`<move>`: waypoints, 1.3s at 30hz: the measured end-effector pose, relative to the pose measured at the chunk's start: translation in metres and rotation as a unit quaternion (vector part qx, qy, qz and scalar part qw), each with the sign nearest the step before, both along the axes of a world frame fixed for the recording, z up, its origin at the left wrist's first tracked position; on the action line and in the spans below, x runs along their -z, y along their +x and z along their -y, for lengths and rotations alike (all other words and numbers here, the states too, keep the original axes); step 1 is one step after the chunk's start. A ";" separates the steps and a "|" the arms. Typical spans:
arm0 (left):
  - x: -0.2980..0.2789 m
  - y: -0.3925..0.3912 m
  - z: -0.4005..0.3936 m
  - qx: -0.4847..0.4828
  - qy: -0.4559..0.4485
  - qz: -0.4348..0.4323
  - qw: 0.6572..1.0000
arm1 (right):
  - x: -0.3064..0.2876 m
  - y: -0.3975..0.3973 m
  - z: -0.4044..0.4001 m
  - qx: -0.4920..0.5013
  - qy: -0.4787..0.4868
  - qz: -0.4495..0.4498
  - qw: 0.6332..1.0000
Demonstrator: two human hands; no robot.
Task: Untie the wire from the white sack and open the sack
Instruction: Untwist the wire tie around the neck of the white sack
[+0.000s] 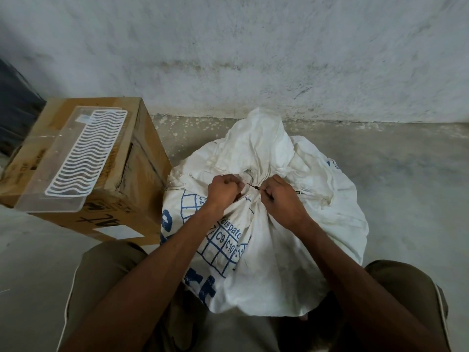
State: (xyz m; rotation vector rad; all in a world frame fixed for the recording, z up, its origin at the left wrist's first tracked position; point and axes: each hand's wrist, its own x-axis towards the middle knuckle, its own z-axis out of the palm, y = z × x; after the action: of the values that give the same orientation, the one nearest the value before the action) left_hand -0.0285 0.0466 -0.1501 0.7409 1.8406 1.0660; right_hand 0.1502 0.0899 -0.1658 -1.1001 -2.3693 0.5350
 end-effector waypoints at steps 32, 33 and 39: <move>-0.025 0.015 0.046 0.000 0.103 -0.168 0.980 | -0.031 0.025 0.027 0.016 -0.015 -0.058 0.998; -0.024 0.015 0.053 -0.006 0.111 -0.193 0.975 | -0.038 0.029 0.034 0.023 -0.017 -0.075 0.997; -0.034 0.029 0.102 0.012 0.186 -0.252 0.949 | -0.068 0.052 0.079 0.054 -0.144 -0.171 0.973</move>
State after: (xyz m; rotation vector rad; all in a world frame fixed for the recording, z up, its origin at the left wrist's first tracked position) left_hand 0.0006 -0.0556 -0.1161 1.3586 2.0606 1.3136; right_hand 0.2023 0.0107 -0.0978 -1.1452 -1.9625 0.9685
